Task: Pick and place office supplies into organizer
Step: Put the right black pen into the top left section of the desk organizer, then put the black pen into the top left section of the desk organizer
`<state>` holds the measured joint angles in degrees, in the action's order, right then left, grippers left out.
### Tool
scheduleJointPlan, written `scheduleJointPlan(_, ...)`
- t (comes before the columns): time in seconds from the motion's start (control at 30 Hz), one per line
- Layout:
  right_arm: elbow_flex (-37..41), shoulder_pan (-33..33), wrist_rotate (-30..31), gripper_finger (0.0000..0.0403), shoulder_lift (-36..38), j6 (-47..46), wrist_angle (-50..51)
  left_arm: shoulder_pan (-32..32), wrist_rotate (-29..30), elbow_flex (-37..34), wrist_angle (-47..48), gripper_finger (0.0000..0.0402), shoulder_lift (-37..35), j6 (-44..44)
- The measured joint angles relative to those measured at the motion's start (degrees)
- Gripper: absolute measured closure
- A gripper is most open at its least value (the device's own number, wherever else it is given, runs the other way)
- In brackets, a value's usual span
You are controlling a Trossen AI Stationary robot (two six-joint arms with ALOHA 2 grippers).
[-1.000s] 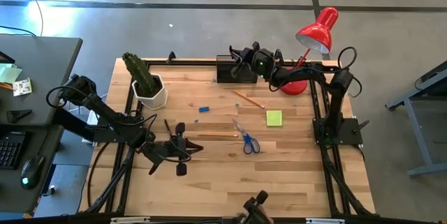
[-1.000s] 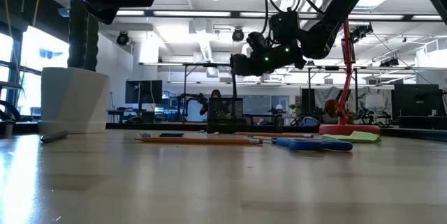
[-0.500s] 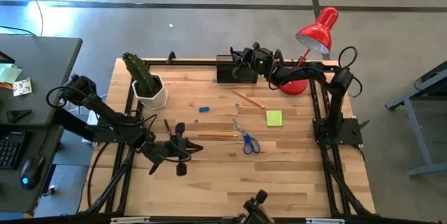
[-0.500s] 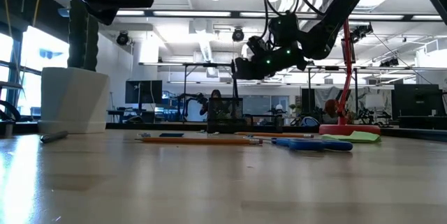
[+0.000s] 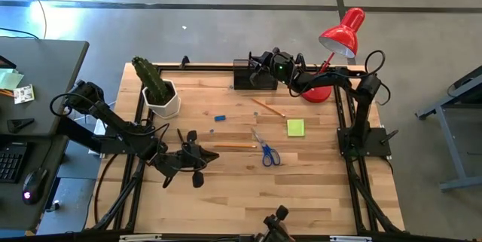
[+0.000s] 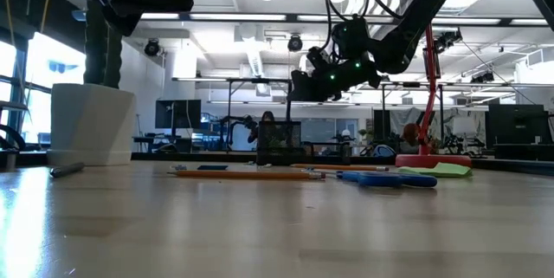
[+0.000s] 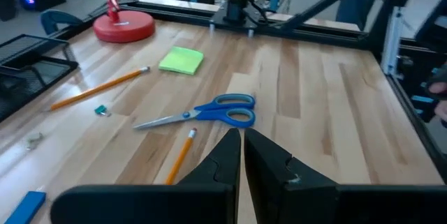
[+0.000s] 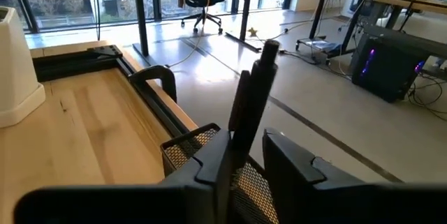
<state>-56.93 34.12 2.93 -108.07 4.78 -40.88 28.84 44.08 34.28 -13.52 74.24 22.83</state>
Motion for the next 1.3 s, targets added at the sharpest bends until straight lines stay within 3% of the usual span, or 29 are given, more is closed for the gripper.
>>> scheduleJointPlan(0.63, 0.0, -1.16, -1.69, 0.0264, 0.22, -2.85, 0.03, 0.0, -0.95, 0.0, 0.25, 0.0389, 0.0, 0.0)
scheduleJointPlan(0.87, -0.01, -3.95, -2.48, 0.0257, 5.39, 1.7, 1.84, 0.04, -0.99, -0.02, 2.26, 0.0389, 0.0, 1.01)
scheduleJointPlan(1.13, -0.02, -9.87, -2.35, 0.0258, 16.08, 5.59, 21.54, 0.02, -0.99, -0.02, 5.17, 0.0389, 0.0, 3.02)
scheduleJointPlan(1.3, -0.02, -15.55, -2.37, 0.0259, 18.49, 2.22, 36.45, 0.04, -1.03, -0.02, 6.96, 0.0389, 0.0, 6.6)
